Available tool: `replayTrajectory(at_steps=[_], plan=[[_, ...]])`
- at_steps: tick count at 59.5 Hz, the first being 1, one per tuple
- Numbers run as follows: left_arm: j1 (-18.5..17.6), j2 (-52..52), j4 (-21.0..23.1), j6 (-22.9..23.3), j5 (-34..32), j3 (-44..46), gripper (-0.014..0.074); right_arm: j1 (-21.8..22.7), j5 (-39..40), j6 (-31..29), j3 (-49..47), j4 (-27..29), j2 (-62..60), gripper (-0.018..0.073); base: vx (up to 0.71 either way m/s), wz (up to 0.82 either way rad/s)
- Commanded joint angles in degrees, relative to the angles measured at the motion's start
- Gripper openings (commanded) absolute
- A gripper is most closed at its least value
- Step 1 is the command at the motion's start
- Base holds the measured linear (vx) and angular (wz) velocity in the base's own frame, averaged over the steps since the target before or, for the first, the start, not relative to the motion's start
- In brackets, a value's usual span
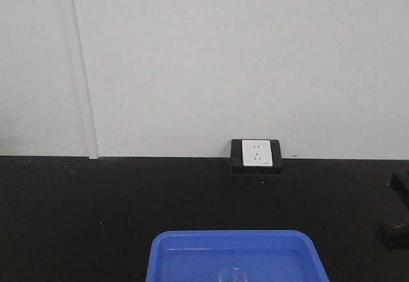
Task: Move beaker to silver tray on left bench
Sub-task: 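Move the right gripper toward the clear glass beaker in the blue tray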
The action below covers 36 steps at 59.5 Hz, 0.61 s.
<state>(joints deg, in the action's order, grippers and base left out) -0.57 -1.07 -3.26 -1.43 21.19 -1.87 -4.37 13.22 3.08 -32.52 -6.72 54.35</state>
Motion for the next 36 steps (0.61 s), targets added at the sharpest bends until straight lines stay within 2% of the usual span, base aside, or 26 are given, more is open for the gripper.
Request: replayTrajectory(at_steps=[1,8,17,26,36], plan=[[-0.33,-0.42,0.16,0.10,-4.31,-1.14,0.0001,0.26,7.01,0.09,-2.29,-0.21,2.73,0.0006,0.00,0.00],[-0.33,-0.42,0.16,0.10,-4.31,-1.14,0.0001,0.26,6.84,0.46,-2.29,-0.21,4.57,0.0049,0.00,0.00],[-0.33,-0.42,0.16,0.10,-4.31,-1.14,0.0001,0.26,6.65,0.46,-2.29,-0.21,5.03,0.0163,0.00,0.00],[-0.33,-0.42,0.16,0.10,-4.31,-1.14,0.0001,0.26,6.83,0.46,-2.29,-0.21,5.03,0.0371,0.00,0.00],[-0.33,-0.42,0.16,0.10,-4.31,-1.14,0.0001,0.26,7.41,0.46,-2.29,-0.21,5.03,0.0677,0.00,0.00]])
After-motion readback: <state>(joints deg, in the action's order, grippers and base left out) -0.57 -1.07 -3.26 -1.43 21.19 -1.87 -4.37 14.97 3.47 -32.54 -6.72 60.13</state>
